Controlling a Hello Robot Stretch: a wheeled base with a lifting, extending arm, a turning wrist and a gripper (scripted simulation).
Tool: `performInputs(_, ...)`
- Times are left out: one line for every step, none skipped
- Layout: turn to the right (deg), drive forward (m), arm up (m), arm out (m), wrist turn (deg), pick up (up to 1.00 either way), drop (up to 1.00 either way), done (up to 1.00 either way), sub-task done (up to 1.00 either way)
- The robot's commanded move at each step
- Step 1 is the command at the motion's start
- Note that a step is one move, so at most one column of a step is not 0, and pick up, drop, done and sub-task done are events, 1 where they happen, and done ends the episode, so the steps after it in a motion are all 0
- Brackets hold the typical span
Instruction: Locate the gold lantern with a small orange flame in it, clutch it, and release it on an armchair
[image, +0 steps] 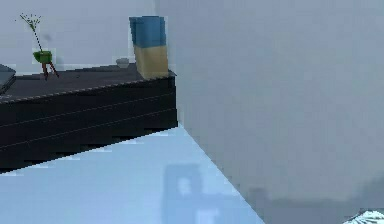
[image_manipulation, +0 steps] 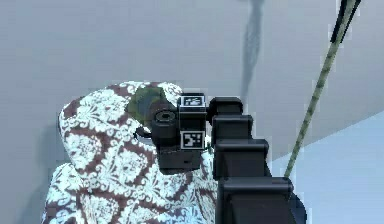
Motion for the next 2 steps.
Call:
performInputs(0.0,0.0,0.0,0.0,0.0,0.0,1.0,0.0,0.0)
performInputs(0.0,0.0,0.0,-0.1,0.0,0.0,0.0,0.0,0.0)
